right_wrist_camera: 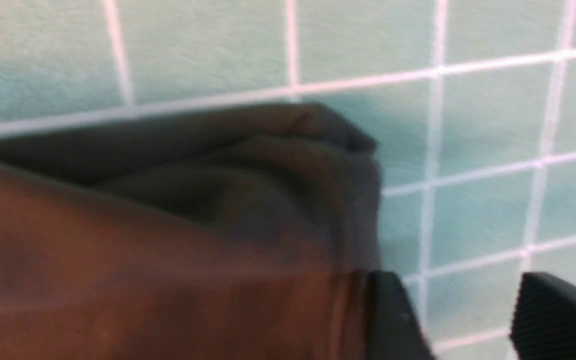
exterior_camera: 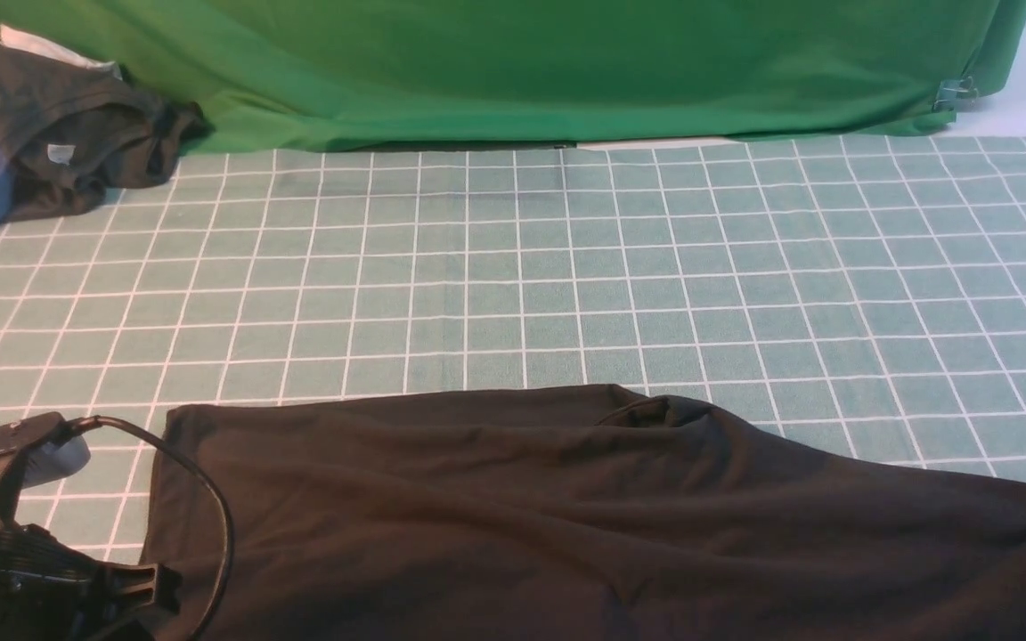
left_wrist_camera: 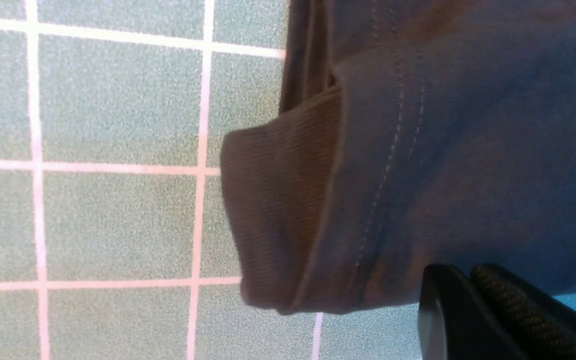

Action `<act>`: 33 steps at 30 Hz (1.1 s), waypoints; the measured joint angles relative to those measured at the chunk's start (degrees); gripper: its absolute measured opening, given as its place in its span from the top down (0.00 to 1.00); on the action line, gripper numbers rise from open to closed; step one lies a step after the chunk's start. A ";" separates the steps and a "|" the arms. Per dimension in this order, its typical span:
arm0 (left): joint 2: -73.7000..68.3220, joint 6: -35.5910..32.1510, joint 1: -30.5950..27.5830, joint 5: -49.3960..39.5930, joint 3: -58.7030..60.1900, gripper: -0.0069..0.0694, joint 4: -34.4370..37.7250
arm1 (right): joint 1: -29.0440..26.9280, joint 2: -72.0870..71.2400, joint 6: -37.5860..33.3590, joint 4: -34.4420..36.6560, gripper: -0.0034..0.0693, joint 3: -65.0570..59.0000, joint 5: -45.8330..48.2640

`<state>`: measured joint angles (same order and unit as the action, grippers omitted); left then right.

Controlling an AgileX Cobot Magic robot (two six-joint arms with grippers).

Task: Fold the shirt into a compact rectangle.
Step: 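Pull the folded dark garment lengthwise by its ends to straighten it flat on the table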

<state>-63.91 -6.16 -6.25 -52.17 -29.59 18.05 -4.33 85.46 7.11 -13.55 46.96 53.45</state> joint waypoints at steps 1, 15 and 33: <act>0.00 0.00 0.00 0.00 0.00 0.90 0.00 | -0.06 -1.65 -0.25 1.10 0.61 0.34 0.70; 0.00 0.00 0.00 0.31 0.00 0.89 0.57 | 0.66 -11.75 -27.39 38.78 0.92 0.52 -1.83; 0.00 0.00 0.00 -0.30 0.00 0.89 0.31 | 29.90 14.35 -37.11 41.53 0.44 21.14 -13.17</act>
<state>-63.91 -6.16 -6.25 -52.47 -29.59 18.36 25.57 99.81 -30.01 27.98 68.11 40.28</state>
